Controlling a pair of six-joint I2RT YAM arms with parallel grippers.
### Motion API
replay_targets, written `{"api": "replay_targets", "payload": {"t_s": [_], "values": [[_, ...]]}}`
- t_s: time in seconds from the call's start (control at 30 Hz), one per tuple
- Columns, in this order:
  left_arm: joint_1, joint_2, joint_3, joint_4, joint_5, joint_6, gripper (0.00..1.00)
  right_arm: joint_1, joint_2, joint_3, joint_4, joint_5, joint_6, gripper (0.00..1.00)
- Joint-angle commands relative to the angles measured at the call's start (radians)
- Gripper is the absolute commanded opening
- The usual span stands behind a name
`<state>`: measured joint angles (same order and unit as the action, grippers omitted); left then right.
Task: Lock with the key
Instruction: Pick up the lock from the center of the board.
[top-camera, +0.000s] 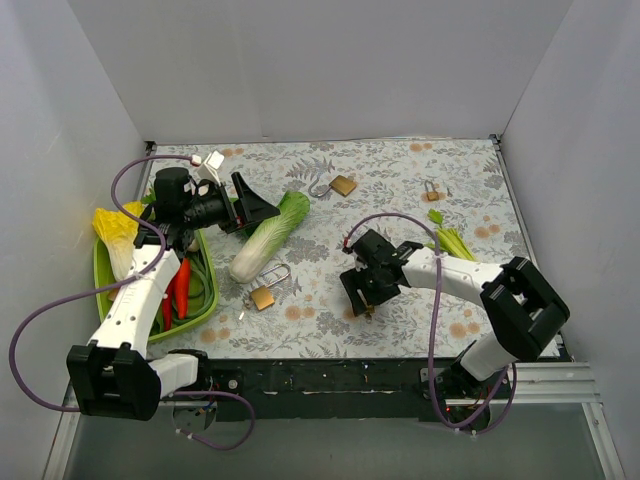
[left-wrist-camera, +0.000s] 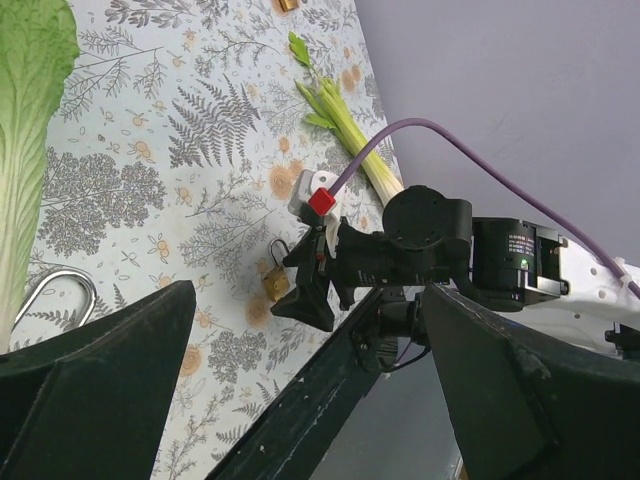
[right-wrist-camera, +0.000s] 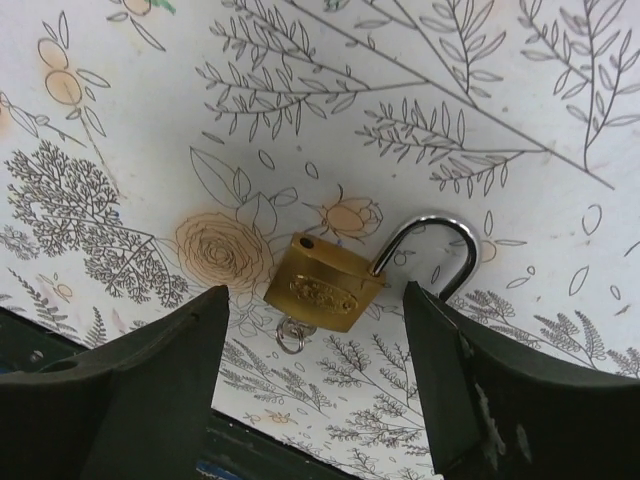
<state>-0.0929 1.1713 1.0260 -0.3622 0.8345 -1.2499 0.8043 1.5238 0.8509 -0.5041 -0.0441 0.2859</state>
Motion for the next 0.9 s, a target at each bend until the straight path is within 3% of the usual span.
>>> {"api": "replay_targets", "payload": {"t_s": [0.0,0.17,0.3,0.57,0.67,0.7,0.73,0.87], "values": [[0.009,-0.047,-0.006,0.023,-0.012,0.018,0.98,-0.005,0.055,0.056,0.012,0.015,0.006,0.77],[0.010,-0.056,0.008,0.003,-0.025,0.050,0.98,0.007,0.108,0.096,-0.011,0.036,-0.025,0.72],[0.013,-0.058,0.011,0.002,-0.032,0.063,0.98,0.080,0.116,0.097,-0.010,0.110,-0.100,0.56],[0.021,-0.067,0.008,-0.003,-0.038,0.078,0.98,0.173,0.073,0.083,0.007,0.099,-0.273,0.43],[0.022,-0.070,0.008,-0.004,-0.037,0.083,0.98,0.173,0.039,0.062,0.019,0.108,-0.324,0.52],[0.022,-0.071,0.006,-0.006,-0.037,0.083,0.98,0.173,0.024,0.057,0.019,0.124,-0.329,0.68],[0.024,-0.071,0.005,-0.003,-0.037,0.083,0.98,0.173,0.018,0.047,0.016,0.133,-0.329,0.75],[0.024,-0.067,-0.001,0.012,-0.032,0.064,0.98,0.173,0.004,0.022,-0.002,0.122,-0.309,0.81]]}}
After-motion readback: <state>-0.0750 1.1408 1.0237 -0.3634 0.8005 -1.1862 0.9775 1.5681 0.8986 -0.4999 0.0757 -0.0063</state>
